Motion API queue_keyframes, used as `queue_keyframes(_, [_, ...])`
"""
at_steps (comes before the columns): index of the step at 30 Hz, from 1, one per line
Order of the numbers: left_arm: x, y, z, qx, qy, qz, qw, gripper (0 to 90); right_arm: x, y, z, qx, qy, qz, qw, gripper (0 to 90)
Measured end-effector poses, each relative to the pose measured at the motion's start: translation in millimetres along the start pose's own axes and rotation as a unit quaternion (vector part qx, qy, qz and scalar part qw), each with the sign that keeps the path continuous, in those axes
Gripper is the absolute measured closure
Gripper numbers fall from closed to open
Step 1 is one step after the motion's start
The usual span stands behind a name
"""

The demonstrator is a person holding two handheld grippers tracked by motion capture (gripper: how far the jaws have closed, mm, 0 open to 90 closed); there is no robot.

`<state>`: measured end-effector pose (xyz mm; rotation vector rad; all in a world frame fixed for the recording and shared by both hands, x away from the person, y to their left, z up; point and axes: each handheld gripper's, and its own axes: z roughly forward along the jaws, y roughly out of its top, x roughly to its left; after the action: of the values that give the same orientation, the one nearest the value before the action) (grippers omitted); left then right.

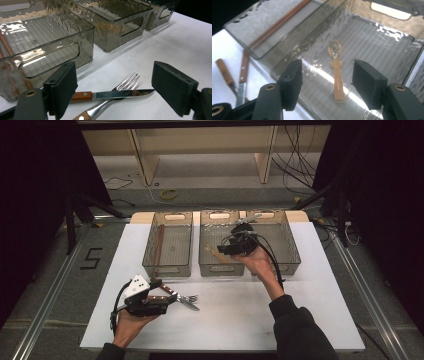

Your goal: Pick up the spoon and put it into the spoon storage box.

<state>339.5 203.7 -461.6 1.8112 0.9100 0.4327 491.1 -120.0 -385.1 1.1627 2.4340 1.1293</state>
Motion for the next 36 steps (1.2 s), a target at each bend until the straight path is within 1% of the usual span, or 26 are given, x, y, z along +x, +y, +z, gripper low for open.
queue_keyframes(6, [3.2, -0.2, -1.1, -0.002, 0.005, -0.005, 1.0, 19.8, 11.6, -10.0, -17.2, -0.014, 0.018, -0.016, 0.9996, 39.1])
queue_keyframes(13, [7.0, -0.1, -2.6, -0.001, 0.011, -0.005, 0.9999, 19.8, 20.7, -28.4, -34.4, -0.026, 0.026, -0.028, 0.999, 36.8])
queue_keyframes(14, [7.6, -0.2, -2.6, -0.003, 0.013, -0.008, 0.9999, 19.8, 21.6, -31.4, -36.1, -0.027, 0.026, -0.029, 0.9989, 36.5])
queue_keyframes(16, [10.1, 0.1, -3.8, -0.003, 0.018, -0.008, 0.9998, 19.7, 23.3, -37.6, -39.2, -0.03, 0.03, -0.03, 0.9986, 36.3])
queue_keyframes(19, [17.1, 0.7, -6.5, -0.006, 0.024, -0.017, 0.9996, 19.8, 25.9, -46.5, -43.5, -0.03, 0.032, -0.031, 0.9985, 35.5])
queue_keyframes(22, [24.0, 1.8, -8.2, 0.002, 0.027, -0.025, 0.9993, 19.8, 28.1, -56.4, -47.3, -0.034, 0.036, -0.036, 0.9981, 34.9])
queue_keyframes(23, [25.4, 2.3, -8.3, 0.003, 0.029, -0.026, 0.9992, 19.8, 29.0, -60.1, -48.5, -0.034, 0.038, -0.033, 0.9982, 34.5])
queue_keyframes(25, [28.2, 4.4, -8.5, 0.012, 0.033, -0.02, 0.9992, 20.2, 29.3, -68.0, -50.4, -0.036, 0.043, -0.032, 0.9979, 34.2])
queue_keyframes(28, [31.8, 7.6, -8.2, 0.023, 0.036, -0.021, 0.9989, 21.3, 28.6, -80.4, -54.3, -0.045, 0.048, -0.027, 0.9975, 34.2])
queue_keyframes(29, [32.9, 8.6, -8.0, 0.029, 0.038, -0.02, 0.9987, 21.5, 28.4, -84.3, -55.5, -0.048, 0.05, -0.021, 0.9973, 34.1])
queue_keyframes(31, [34.3, 10.1, -7.5, 0.035, 0.042, -0.016, 0.9984, 22.3, 28.0, -91.6, -57.4, -0.055, 0.052, -0.019, 0.9969, 34.2])
queue_keyframes(33, [36.0, 11.9, -6.8, 0.046, 0.04, -0.012, 0.9981, 23.4, 27.9, -97.9, -59.4, -0.059, 0.054, -0.019, 0.9966, 34.0])
queue_keyframes(36, [38.4, 14.1, -4.9, 0.058, 0.037, -0.015, 0.9975, 26.1, 27.7, -106.6, -62.7, -0.067, 0.056, -0.014, 0.9961, 34.0])
